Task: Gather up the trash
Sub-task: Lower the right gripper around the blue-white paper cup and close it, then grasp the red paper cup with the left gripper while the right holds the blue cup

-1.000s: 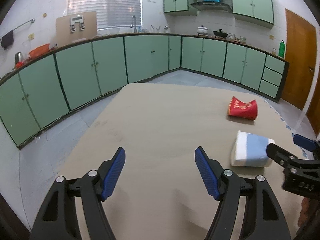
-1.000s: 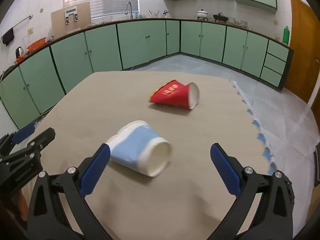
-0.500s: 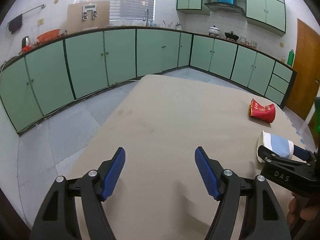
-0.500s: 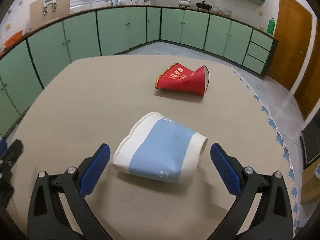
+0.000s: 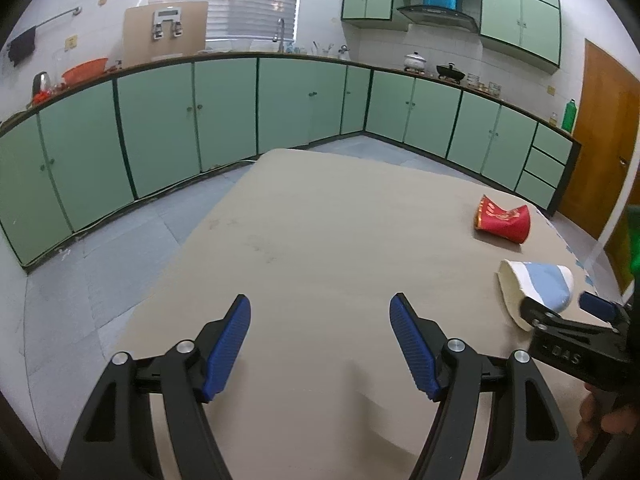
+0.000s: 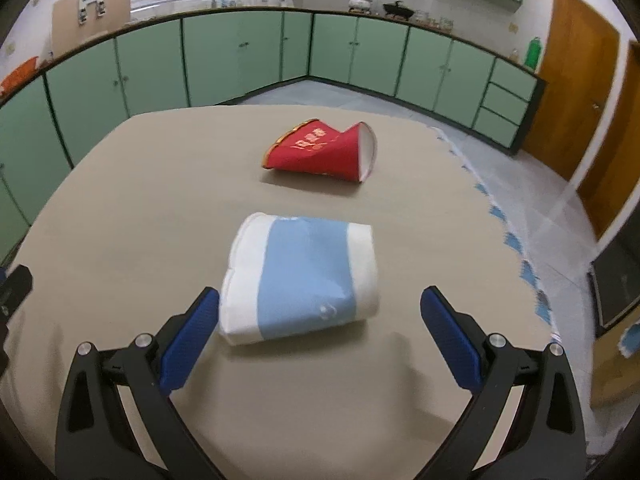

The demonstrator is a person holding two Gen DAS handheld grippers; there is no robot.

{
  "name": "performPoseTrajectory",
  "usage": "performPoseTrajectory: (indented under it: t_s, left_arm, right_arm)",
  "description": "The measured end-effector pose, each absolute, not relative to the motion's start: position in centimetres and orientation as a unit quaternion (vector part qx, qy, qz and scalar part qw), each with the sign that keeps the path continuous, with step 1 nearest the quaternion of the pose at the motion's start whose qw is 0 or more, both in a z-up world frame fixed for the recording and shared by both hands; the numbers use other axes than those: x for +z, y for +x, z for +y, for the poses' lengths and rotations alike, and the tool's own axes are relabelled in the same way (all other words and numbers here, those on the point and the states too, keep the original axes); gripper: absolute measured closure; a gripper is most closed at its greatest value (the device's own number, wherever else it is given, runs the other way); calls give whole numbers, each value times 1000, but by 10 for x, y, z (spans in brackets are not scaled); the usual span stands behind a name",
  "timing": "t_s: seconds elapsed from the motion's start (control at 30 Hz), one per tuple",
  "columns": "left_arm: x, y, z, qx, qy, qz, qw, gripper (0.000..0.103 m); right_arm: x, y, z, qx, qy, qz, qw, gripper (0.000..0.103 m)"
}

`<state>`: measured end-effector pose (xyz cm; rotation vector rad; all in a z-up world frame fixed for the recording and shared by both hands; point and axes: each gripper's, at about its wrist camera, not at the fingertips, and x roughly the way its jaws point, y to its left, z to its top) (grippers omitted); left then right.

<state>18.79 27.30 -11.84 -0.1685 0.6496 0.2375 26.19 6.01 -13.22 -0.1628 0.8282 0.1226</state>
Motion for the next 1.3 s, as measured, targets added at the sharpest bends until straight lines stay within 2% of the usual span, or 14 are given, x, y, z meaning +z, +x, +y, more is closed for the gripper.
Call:
performPoseTrajectory:
  t_s: [0.13, 0.17, 0.2, 0.27, 0.7, 0.8, 0.9, 1.3]
  left_arm:
    - [-116, 190, 266, 115, -77, 319, 938, 32]
    - [-117, 190, 265, 115, -77, 320, 937, 32]
    - [-117, 191, 264, 115, -77, 320, 937, 32]
    - [-116, 193, 262, 115, -77, 321, 937, 32]
    - [-112, 242, 221, 69, -71, 321, 942, 32]
    - [-109, 264, 201, 48, -66, 319, 944, 32]
    - [-108, 286, 184, 29, -65, 320, 945, 28]
    - [-112, 351, 129, -24, -58, 328, 942, 26]
  right_arm:
    - [-133, 272, 70, 71, -102, 396, 910, 6]
    - [-133, 274, 71, 74, -107, 398, 908, 10]
    - [-134, 277, 72, 78, -110, 402, 906, 28]
    - [-137, 282, 68, 86, -101, 417, 899, 30]
    - [-117, 285, 10, 70, -61, 398, 913, 31]
    - [-113, 295, -7, 60, -61, 393, 916, 31]
    - [-114, 308, -21, 52, -61, 390, 917, 31]
    - [-116, 368, -55, 46, -53, 385, 920, 31]
